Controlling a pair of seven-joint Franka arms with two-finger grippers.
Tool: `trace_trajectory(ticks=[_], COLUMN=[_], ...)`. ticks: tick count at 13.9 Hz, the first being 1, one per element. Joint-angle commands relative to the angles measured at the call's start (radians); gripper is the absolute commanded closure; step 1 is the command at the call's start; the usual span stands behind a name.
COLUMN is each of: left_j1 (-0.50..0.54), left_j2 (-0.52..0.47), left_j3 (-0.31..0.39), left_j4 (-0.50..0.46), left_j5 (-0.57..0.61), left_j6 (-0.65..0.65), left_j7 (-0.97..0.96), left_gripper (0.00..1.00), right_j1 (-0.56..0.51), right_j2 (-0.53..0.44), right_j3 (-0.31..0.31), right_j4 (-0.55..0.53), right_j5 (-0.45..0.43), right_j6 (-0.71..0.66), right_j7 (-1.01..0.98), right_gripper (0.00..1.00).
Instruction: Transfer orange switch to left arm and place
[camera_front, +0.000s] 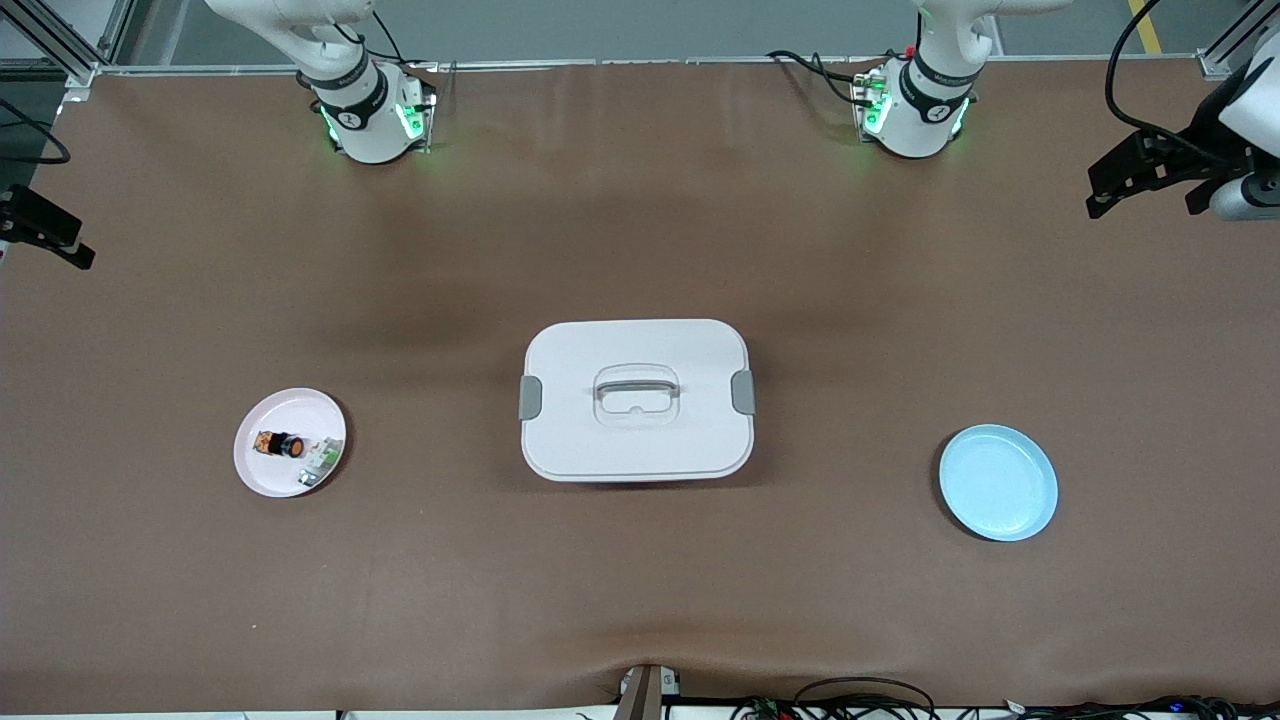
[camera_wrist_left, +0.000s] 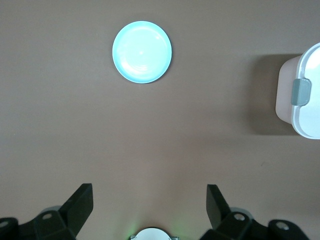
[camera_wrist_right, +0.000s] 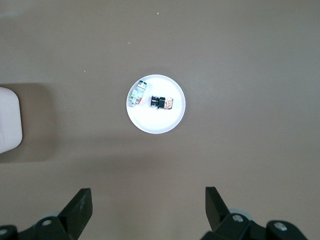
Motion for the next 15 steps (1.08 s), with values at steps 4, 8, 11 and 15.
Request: trace_trajectory(ticks=[4,8,11,15], left_j1=[-0.001,0.001,-0.001,0.001], left_j2=[0.004,0.004,0.006,0.006], left_j3=[0.000,0.000,-0.002,-0.002], left_j4=[0.018,0.018,0.018,0.018], left_j5=[0.006,0.006,0.006,0.005], left_j6=[-0.020,-0.019,-0.019,-0.019], left_j7=[0.020,0.022,0.006,0.008], left_gripper=[0.00,0.00,0.00,0.00], right_j1=[-0.008,-0.006,-0.008,0.003], right_j2=[0.011,0.042,0.048,0.077], right_j3=[0.006,0.006,0.006,0.009], right_j4=[0.024,0.024,0.025,0.021], right_j5=[-0.004,-0.004,-0.006,-0.021], right_j6=[-0.007,-0.007,0.000,0.025], right_j7=[0.003,0.003,0.001,0.000], right_gripper=[0.00,0.00,0.00,0.00])
